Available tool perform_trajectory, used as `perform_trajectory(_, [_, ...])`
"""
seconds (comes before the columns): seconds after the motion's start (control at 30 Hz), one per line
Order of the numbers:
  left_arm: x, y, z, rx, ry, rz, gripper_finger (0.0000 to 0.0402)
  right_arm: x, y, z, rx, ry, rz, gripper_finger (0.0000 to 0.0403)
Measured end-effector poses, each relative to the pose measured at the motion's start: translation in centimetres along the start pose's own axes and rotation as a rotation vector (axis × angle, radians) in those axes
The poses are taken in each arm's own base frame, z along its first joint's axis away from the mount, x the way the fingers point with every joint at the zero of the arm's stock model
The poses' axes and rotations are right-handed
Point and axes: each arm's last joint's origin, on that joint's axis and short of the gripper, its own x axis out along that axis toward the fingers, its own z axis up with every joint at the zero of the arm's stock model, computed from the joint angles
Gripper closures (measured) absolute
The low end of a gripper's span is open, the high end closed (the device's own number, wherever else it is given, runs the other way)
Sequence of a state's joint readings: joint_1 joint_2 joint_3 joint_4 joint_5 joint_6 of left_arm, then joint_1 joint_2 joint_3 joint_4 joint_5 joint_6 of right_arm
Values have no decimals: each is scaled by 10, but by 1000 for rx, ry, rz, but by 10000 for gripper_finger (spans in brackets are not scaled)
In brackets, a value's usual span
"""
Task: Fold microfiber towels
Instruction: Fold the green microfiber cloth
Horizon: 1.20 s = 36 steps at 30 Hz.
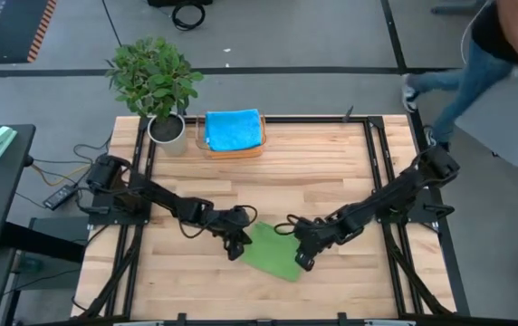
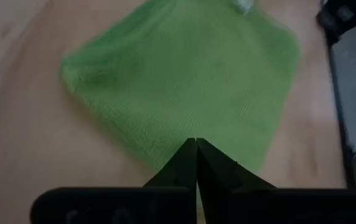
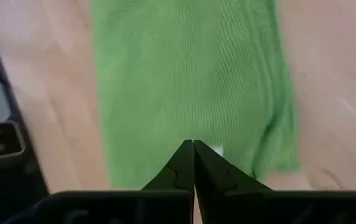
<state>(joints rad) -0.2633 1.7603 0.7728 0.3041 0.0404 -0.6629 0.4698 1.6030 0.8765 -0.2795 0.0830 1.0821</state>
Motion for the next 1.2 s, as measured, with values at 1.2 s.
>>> perform_trajectory(1.2, [-3, -22, -11, -53, -20, -17, 396, -9, -27, 97, -131, -155, 143, 396])
